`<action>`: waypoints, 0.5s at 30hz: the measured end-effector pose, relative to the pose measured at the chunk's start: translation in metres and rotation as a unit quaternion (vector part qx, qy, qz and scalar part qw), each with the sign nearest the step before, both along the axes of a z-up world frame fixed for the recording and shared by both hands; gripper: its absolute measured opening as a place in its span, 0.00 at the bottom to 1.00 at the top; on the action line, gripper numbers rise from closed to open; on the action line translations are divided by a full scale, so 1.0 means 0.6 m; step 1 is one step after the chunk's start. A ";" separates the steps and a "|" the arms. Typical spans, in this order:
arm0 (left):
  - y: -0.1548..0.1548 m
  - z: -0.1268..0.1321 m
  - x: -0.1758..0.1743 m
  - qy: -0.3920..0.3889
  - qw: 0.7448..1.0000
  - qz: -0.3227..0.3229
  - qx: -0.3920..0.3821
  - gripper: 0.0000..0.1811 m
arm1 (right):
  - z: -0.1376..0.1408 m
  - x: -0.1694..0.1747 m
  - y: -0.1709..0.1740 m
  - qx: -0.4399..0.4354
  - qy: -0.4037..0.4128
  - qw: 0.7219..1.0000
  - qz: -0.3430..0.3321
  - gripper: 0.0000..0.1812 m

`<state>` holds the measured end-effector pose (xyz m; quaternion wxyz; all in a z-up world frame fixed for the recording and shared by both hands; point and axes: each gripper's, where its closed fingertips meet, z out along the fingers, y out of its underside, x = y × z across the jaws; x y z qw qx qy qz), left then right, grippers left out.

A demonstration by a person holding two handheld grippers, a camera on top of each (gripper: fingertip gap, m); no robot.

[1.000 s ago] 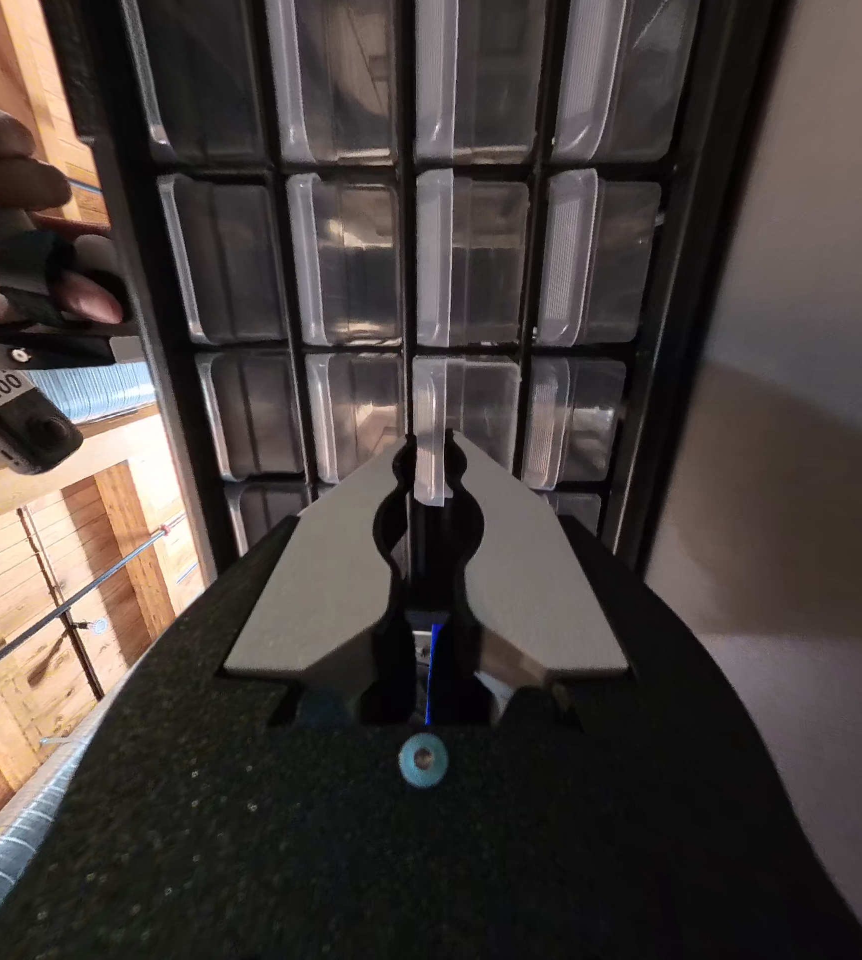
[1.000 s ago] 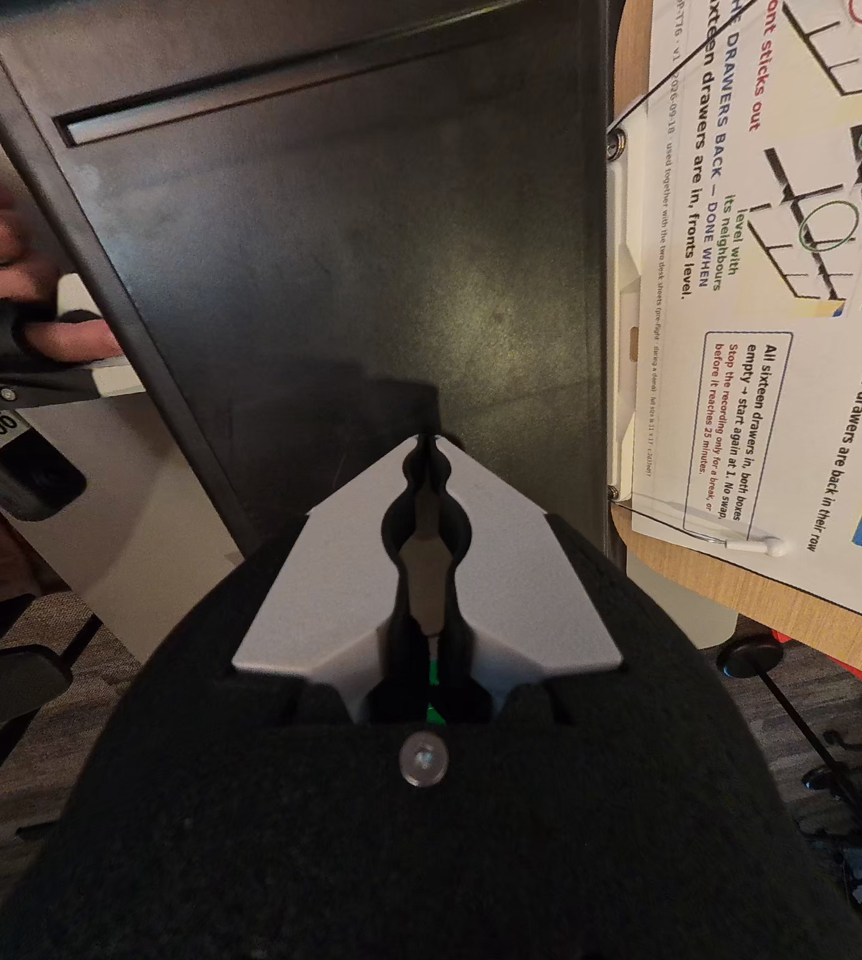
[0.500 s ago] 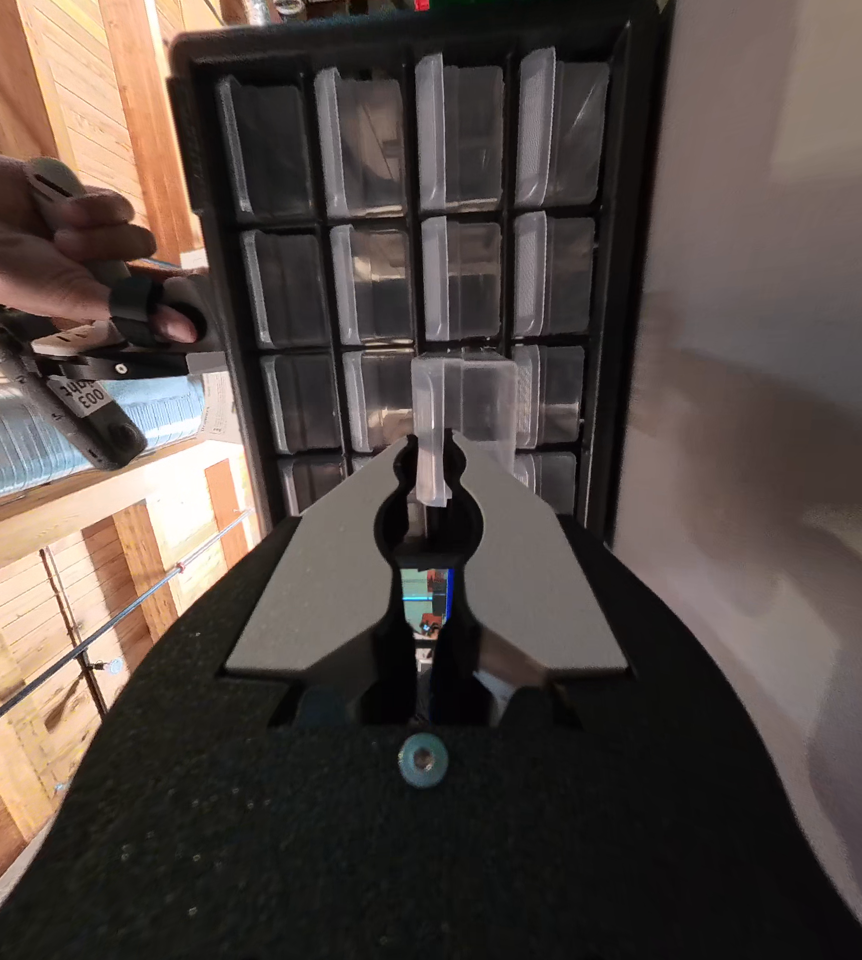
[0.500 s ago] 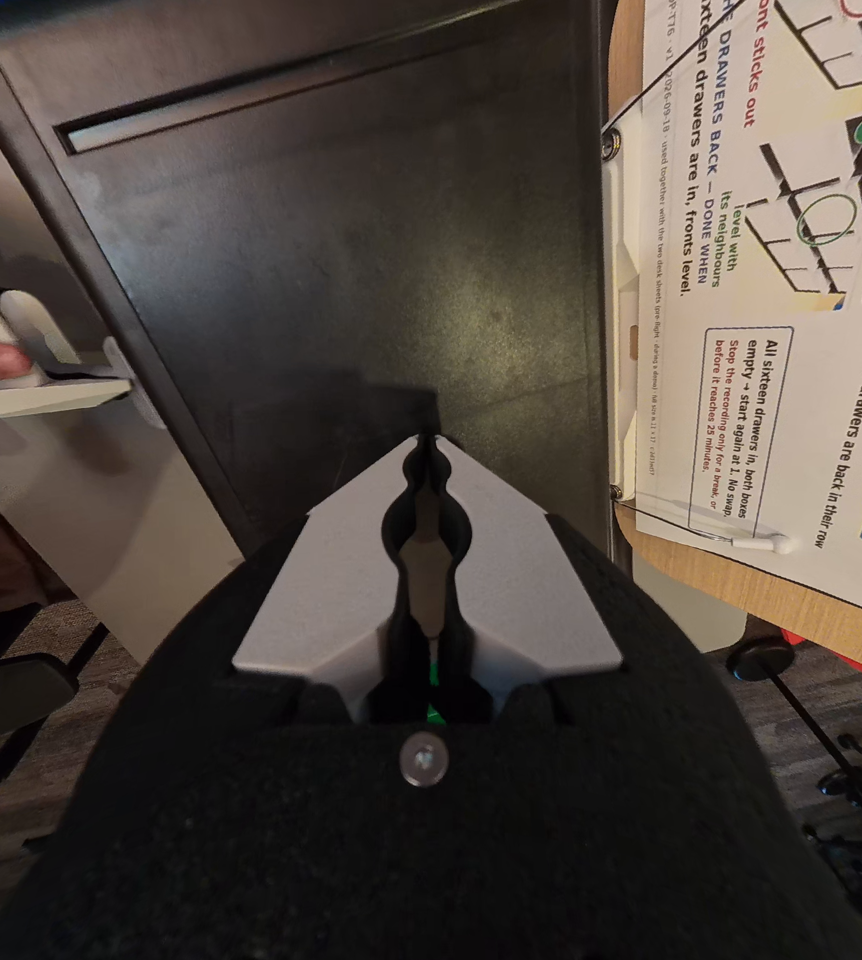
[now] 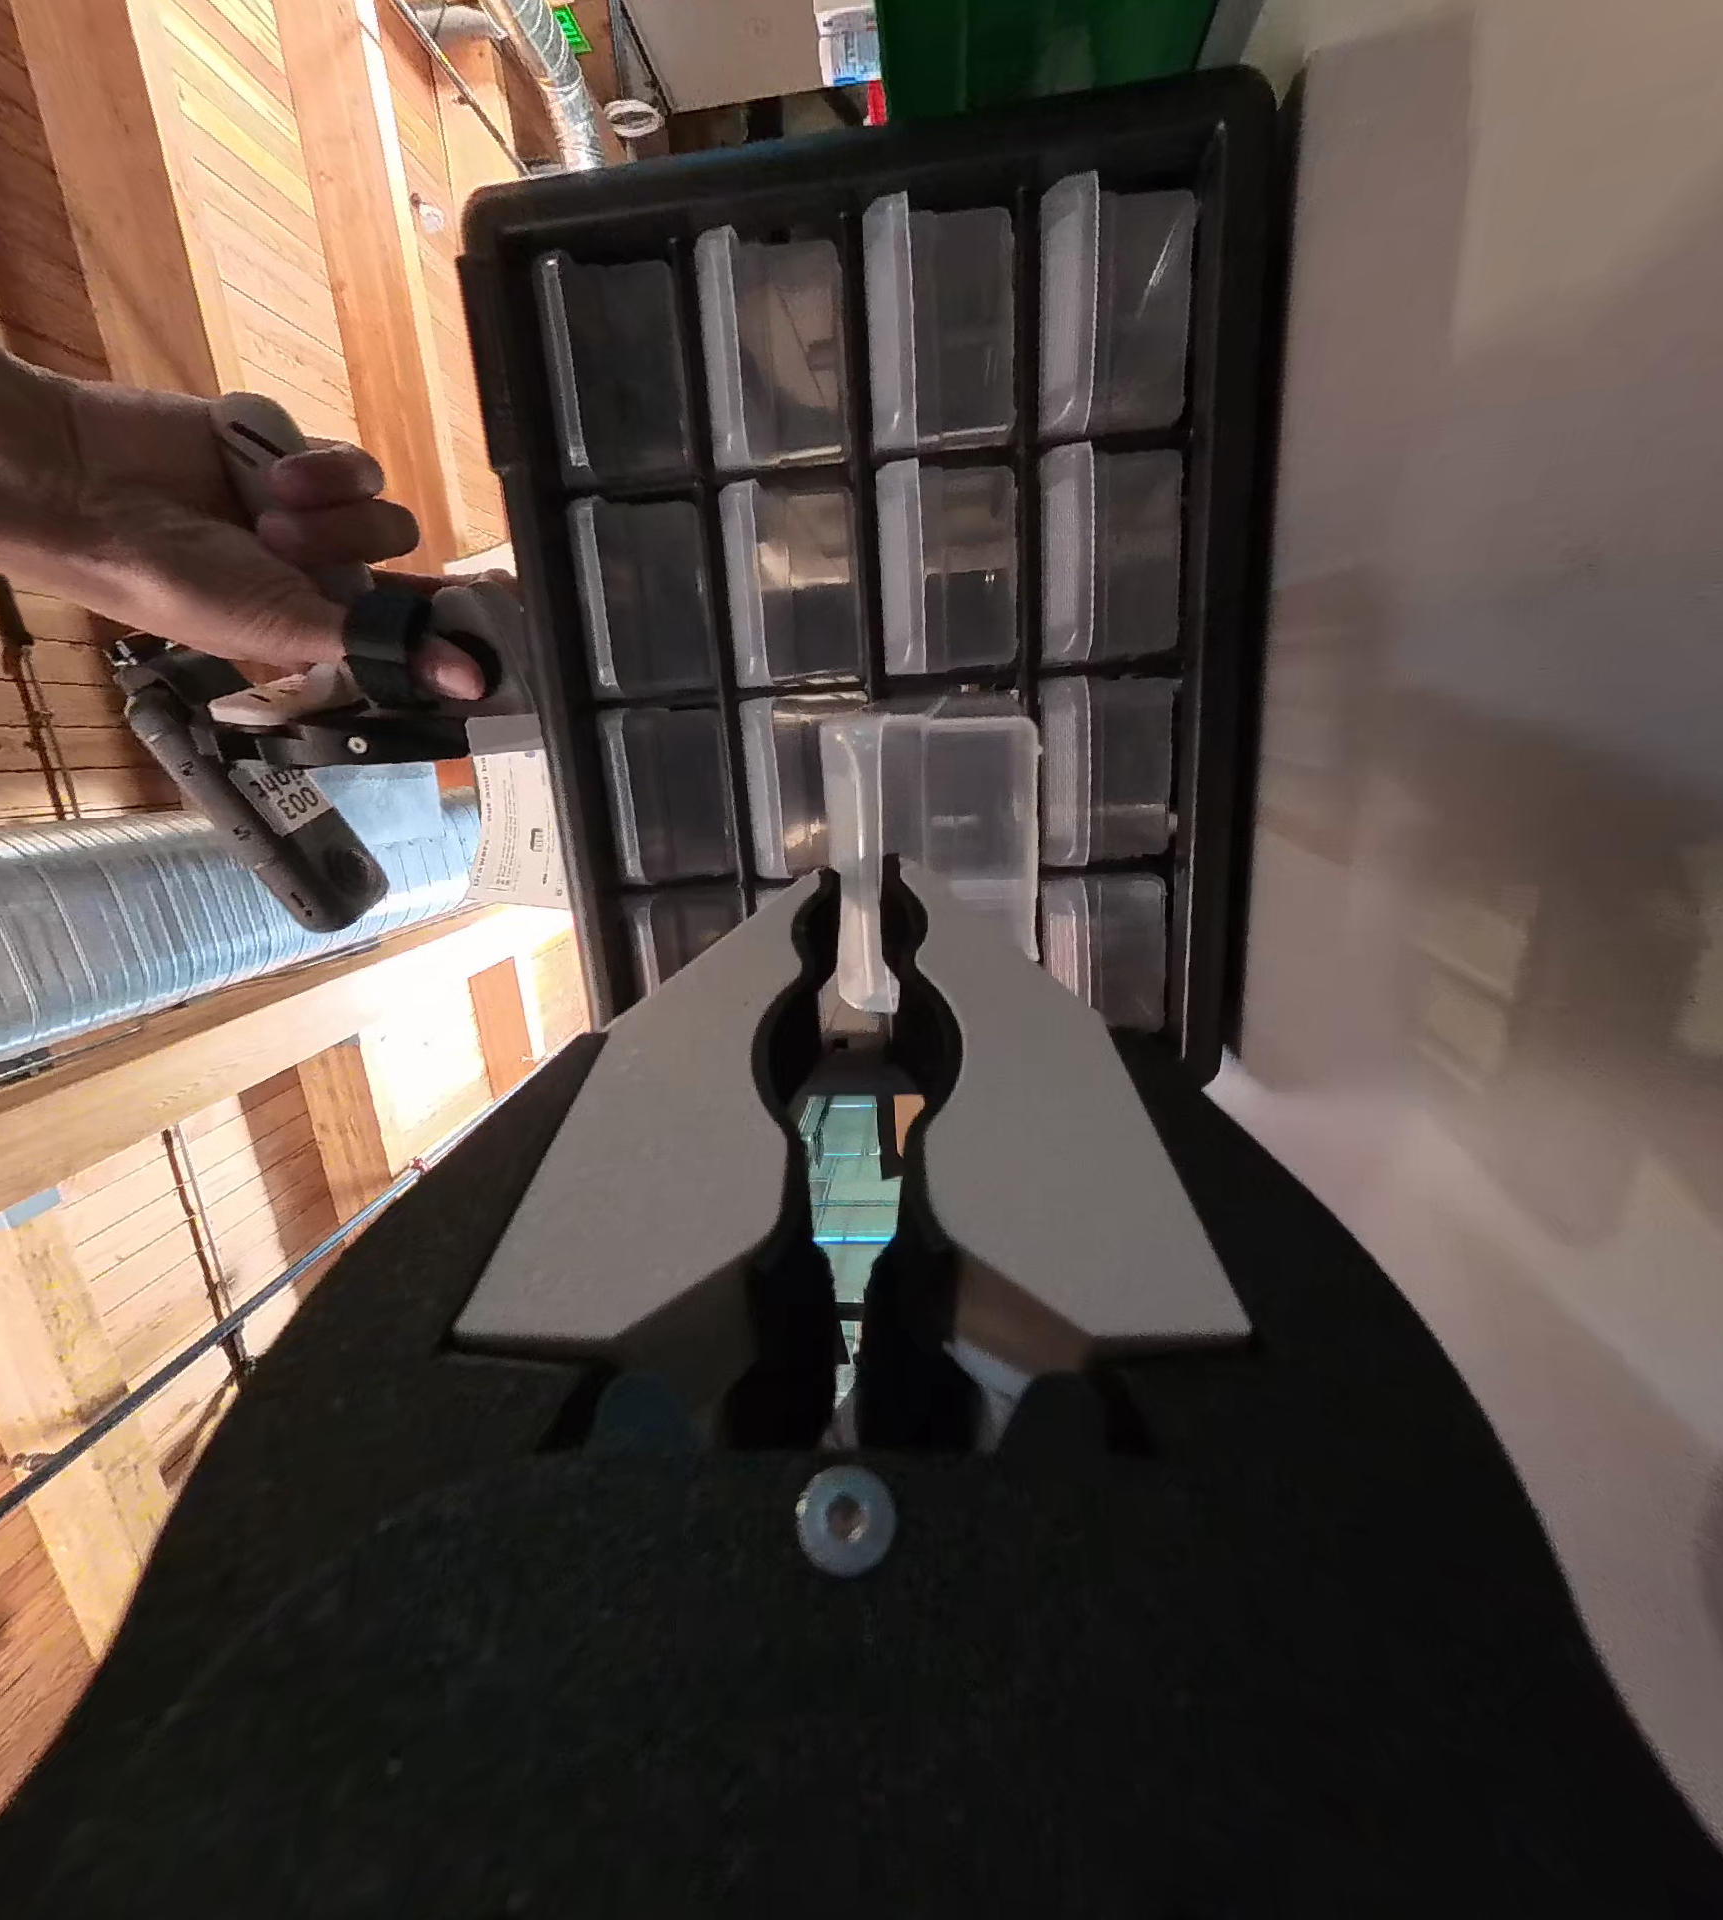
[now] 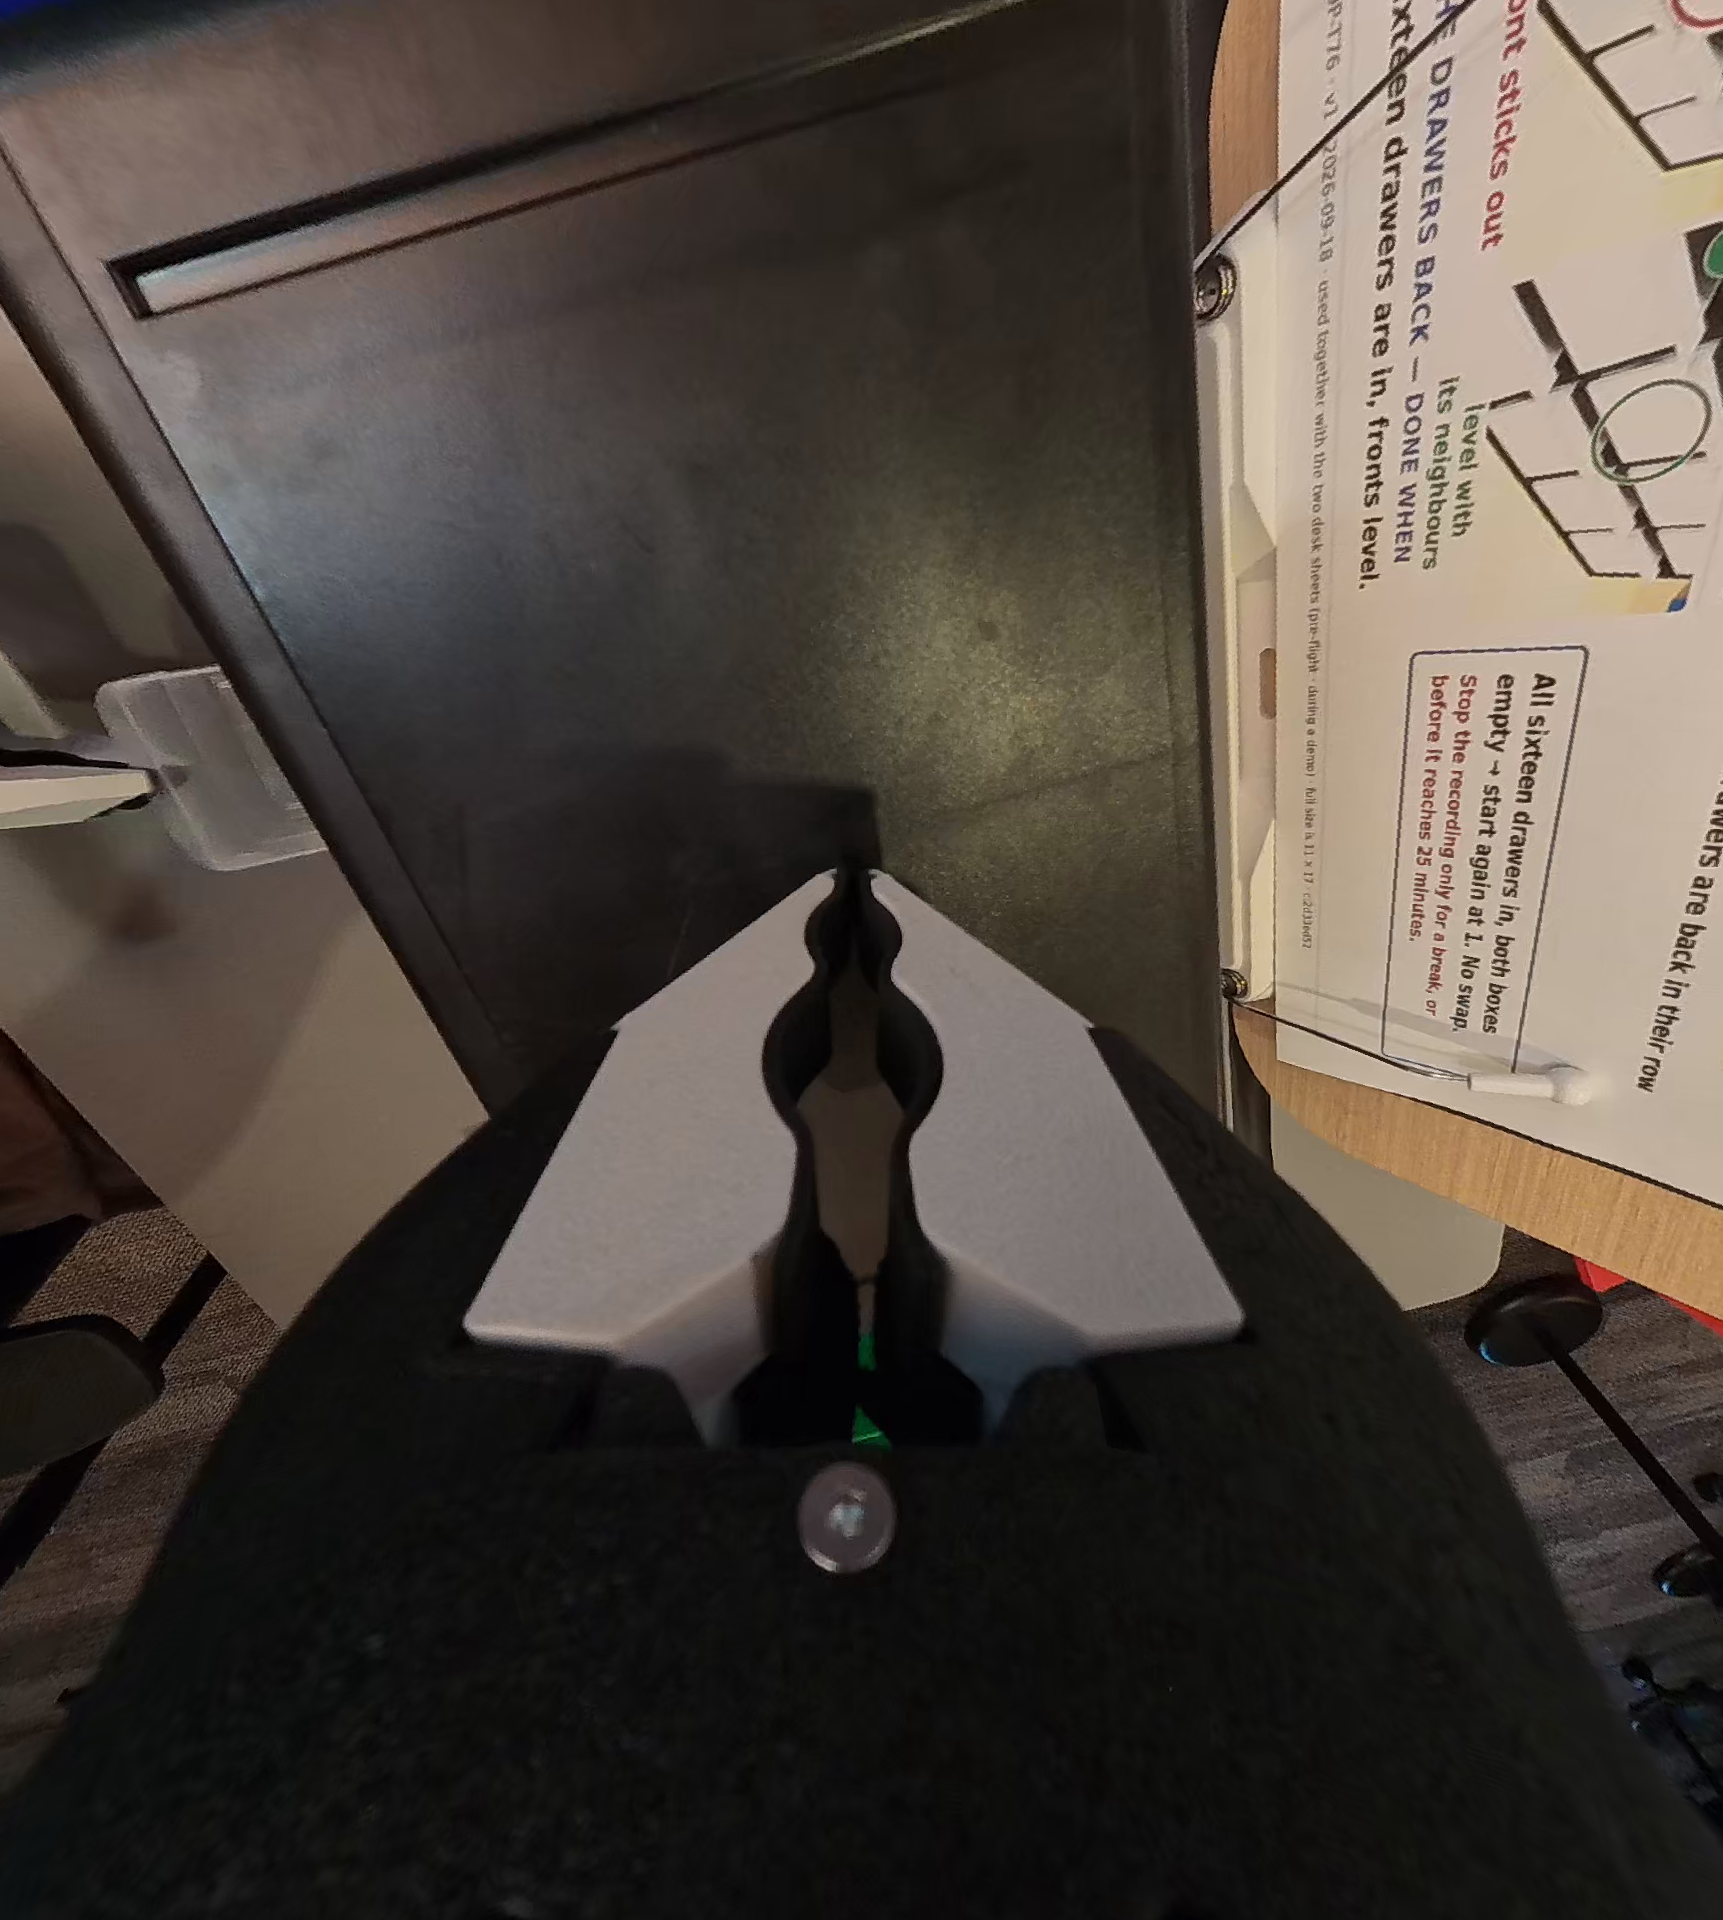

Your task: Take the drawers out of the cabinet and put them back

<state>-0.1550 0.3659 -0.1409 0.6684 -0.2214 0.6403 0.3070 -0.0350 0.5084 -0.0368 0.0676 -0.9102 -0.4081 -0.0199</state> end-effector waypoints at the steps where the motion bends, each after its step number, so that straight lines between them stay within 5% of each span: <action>1: -0.002 0.001 -0.002 -0.001 1.000 -0.001 0.000 0.03 | 0.000 0.000 0.000 0.000 0.001 1.000 0.000 0.00; 15: -0.060 0.028 -0.027 -0.033 0.998 -0.058 0.002 0.00 | 0.000 0.000 0.000 0.000 0.012 1.000 -0.004 0.00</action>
